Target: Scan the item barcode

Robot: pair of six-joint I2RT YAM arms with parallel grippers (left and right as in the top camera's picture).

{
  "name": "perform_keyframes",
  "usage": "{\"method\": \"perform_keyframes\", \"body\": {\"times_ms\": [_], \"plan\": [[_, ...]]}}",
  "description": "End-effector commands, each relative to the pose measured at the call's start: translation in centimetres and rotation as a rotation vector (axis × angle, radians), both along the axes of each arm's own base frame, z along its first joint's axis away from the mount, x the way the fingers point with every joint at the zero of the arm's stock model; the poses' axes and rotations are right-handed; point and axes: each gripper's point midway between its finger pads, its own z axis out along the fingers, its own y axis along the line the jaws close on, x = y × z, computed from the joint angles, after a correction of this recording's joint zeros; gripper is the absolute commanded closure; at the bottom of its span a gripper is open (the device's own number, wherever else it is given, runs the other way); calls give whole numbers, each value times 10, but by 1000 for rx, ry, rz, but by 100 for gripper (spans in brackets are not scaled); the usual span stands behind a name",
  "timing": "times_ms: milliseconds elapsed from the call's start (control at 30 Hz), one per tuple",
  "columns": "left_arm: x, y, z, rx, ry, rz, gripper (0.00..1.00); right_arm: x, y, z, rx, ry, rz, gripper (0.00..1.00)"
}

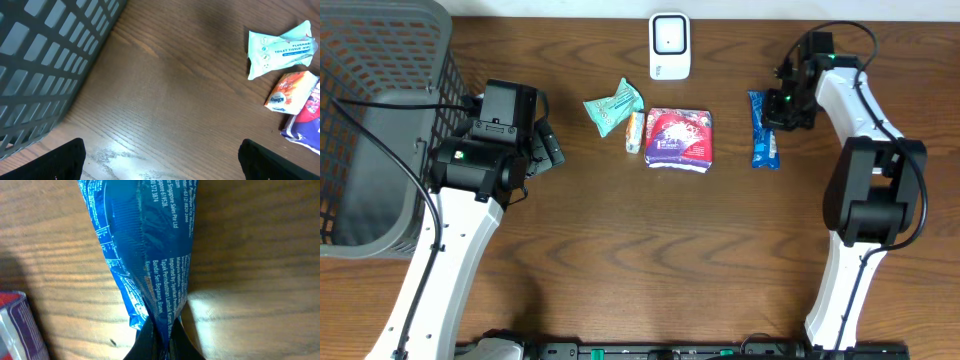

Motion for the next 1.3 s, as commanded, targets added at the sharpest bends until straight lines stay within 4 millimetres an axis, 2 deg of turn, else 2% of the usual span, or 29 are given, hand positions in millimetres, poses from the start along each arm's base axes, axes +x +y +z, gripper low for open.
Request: {"method": "perform_keyframes", "body": {"times_ms": [0, 100, 133, 200, 267, 333, 400, 467, 500, 567, 600, 633, 700, 767, 800, 867, 933, 1000, 1067, 1133, 1200, 1233, 1267], "plan": [[0, 0, 0, -8, 3, 8, 2, 8, -14, 3, -129, -24, -36, 99], [0, 0, 0, -8, 3, 8, 2, 9, -36, 4, -250, -25, -58, 96], [0, 0, 0, -8, 3, 8, 2, 8, -37, 4, -261, -25, -43, 82], [0, 0, 0, -8, 3, 8, 2, 8, -36, 7, -267, -23, -20, 65], [0, 0, 0, -8, 3, 8, 2, 9, -39, 17, -291, -23, -15, 64], [0, 0, 0, -8, 3, 8, 2, 13, -43, 36, -311, -30, -20, 64], [0, 0, 0, -8, 3, 8, 2, 18, -38, 66, -291, -51, -16, 64], [0, 0, 0, -8, 3, 8, 2, 18, -18, 90, -218, -63, 12, 63], [0, 0, 0, -8, 3, 8, 2, 17, -9, 95, -190, -62, 25, 62], [0, 0, 0, -8, 3, 8, 2, 10, 24, 101, -68, -50, 75, 53], [0, 0, 0, -8, 3, 8, 2, 9, 34, 101, -29, -46, 90, 52], [0, 0, 0, -8, 3, 8, 2, 4, 50, 99, 21, -33, 114, 47], [0, 0, 0, -8, 3, 8, 2, -8, 81, 87, 105, 10, 163, 44], [0, 0, 0, -8, 3, 8, 2, -15, 99, 74, 141, 32, 195, 39], [0, 0, 0, -8, 3, 8, 2, -18, 107, 65, 151, 44, 195, 34], [0, 0, 0, -8, 3, 8, 2, -25, 121, 47, 177, 71, 173, 32], [0, 0, 0, -8, 3, 8, 2, -31, 143, 33, 273, 77, 199, 32], [0, 0, 0, -8, 3, 8, 2, -37, 156, 23, 345, 82, 217, 34], [0, 0, 0, -8, 3, 8, 2, -44, 158, 12, 352, 104, 207, 39], [0, 0, 0, -8, 3, 8, 2, -50, 155, 3, 344, 123, 199, 67], [0, 0, 0, -8, 3, 8, 2, -49, 146, -2, 292, 121, 189, 92], [0, 0, 0, -8, 3, 8, 2, -45, 142, 1, 269, 110, 184, 99], [0, 0, 0, -8, 3, 8, 2, -41, 138, 5, 249, 101, 180, 99]]}}
